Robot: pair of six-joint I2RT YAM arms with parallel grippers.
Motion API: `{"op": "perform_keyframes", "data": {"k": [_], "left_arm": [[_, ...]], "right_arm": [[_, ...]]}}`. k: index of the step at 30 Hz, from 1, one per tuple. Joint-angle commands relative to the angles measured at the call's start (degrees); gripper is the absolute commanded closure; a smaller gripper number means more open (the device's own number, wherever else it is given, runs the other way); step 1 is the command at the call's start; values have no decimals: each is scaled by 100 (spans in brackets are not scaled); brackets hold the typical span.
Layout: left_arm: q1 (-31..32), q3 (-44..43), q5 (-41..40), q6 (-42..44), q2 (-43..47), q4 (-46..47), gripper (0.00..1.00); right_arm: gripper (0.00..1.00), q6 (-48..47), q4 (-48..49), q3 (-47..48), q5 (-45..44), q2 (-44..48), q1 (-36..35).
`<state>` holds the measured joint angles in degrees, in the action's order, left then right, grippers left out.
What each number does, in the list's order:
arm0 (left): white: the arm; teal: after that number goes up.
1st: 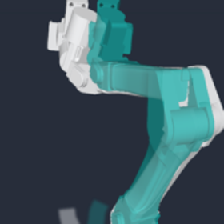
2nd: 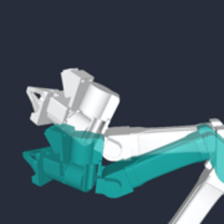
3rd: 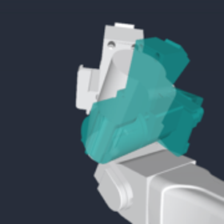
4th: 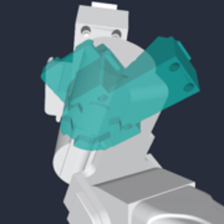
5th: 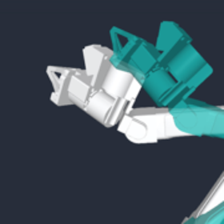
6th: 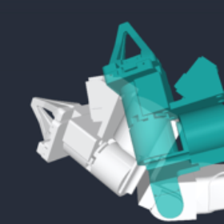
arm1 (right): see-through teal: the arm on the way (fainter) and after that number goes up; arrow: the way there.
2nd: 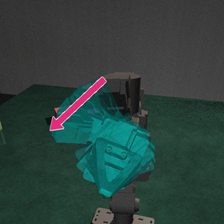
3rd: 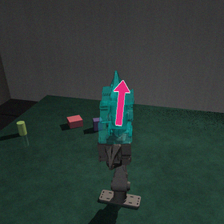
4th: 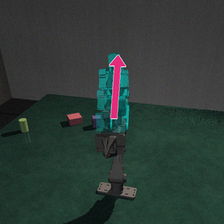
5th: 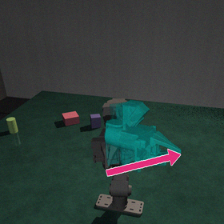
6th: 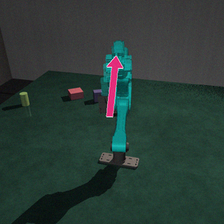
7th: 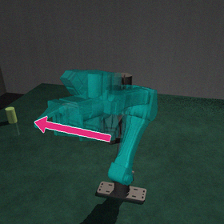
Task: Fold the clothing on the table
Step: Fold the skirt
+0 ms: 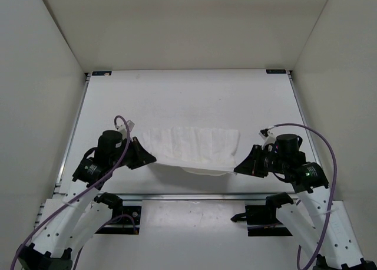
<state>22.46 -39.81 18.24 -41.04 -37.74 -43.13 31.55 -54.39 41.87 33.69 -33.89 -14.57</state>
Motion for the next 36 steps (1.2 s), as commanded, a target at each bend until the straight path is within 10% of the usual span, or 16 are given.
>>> {"op": "perform_keyframes", "data": {"k": [1,7,9,11,14,19,29,36], "left_arm": [[-399,-88,-725,166,-285,5,100],[-944,-518,-874,79,-2259,1491,96],[-1164,-729,-866,8,-3061,2157,80],[-1357,-1184,-848,17,-4035,2396,48],[-1516,-1887,-602,288,-4767,2424,38],[-1473,-2023,-514,517,-4454,2222,32],[-981,684,-918,351,-2302,2064,32],[-936,1397,-1270,271,-1719,1975,31]], "right_arm": [[100,-193,-64,445,-259,-397,226],[100,202,2343,612,101,-2427,630],[99,281,3361,970,-37,-3619,692],[80,159,3426,1610,-423,-4448,657],[50,-131,3426,2317,-1039,-5127,631],[34,-263,3602,1634,-1453,-4629,754],[34,140,3830,-1187,-1393,-2730,657],[35,466,4647,-1787,-1049,-3052,561]]}}
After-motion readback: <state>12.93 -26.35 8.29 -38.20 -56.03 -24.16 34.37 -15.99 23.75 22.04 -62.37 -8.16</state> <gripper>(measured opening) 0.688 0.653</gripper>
